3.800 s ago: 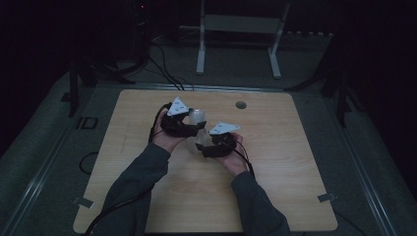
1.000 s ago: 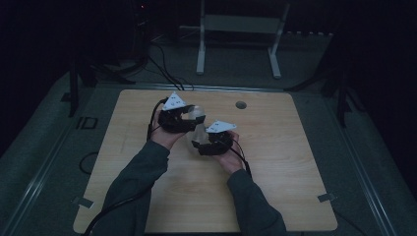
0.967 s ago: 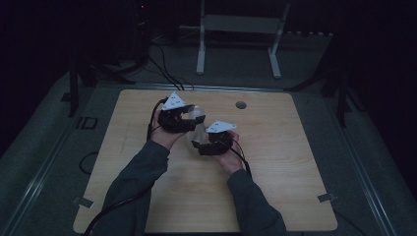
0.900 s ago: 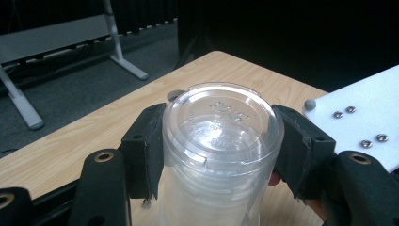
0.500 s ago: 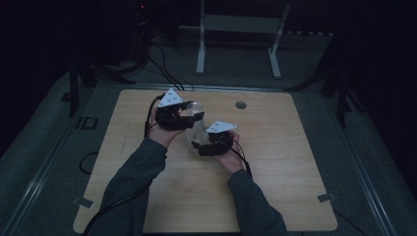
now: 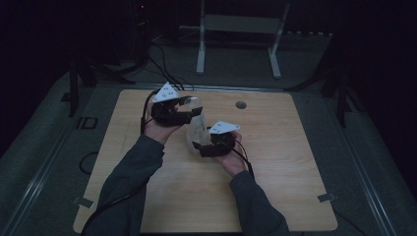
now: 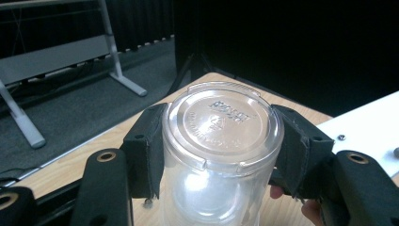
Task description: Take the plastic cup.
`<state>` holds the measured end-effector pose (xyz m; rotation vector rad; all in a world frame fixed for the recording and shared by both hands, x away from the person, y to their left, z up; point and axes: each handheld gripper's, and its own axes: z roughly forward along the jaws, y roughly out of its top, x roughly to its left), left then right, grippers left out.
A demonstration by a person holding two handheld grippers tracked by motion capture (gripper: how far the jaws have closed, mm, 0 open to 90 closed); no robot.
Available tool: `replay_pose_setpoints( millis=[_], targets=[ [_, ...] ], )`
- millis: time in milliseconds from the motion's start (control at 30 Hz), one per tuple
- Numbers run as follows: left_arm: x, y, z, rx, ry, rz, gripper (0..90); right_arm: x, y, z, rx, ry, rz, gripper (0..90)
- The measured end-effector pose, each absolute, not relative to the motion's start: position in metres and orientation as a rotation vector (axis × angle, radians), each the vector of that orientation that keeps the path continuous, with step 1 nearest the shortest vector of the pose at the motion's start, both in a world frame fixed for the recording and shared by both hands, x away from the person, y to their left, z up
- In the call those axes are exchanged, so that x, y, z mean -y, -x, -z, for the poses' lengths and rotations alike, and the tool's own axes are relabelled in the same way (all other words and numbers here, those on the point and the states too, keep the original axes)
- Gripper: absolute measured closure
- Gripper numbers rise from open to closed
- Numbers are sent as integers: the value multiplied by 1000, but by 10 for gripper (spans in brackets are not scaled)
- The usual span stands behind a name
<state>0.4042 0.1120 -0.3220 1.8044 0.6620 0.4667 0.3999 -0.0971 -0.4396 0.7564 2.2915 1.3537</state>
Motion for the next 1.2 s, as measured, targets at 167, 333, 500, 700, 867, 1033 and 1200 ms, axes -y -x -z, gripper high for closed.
replay_pose_setpoints(
  millis=[167,333,500,700,867,1033,1200],
  targets=[
    [-117,-405,313,-654,-1791,-455,406,102,-396,436,-2285,-751,-1361,192],
    [-120,-405,307,-649,-1778,-449,406,105,-395,435,-2278,-748,-1365,192],
    [-125,-404,299,-646,-1762,-446,407,108,-392,432,-2271,-745,-1370,192],
    [-132,-401,291,-640,-1758,-440,407,114,-390,429,-2267,-742,-1363,192],
    [-136,-400,289,-635,-1777,-437,407,119,-388,427,-2262,-741,-1362,192],
    [-140,-397,287,-626,-1777,-425,407,124,-386,425,-2260,-733,-1357,194],
    [-140,-394,284,-603,-1782,-409,408,129,-383,423,-2261,-737,-1358,198]
  ],
)
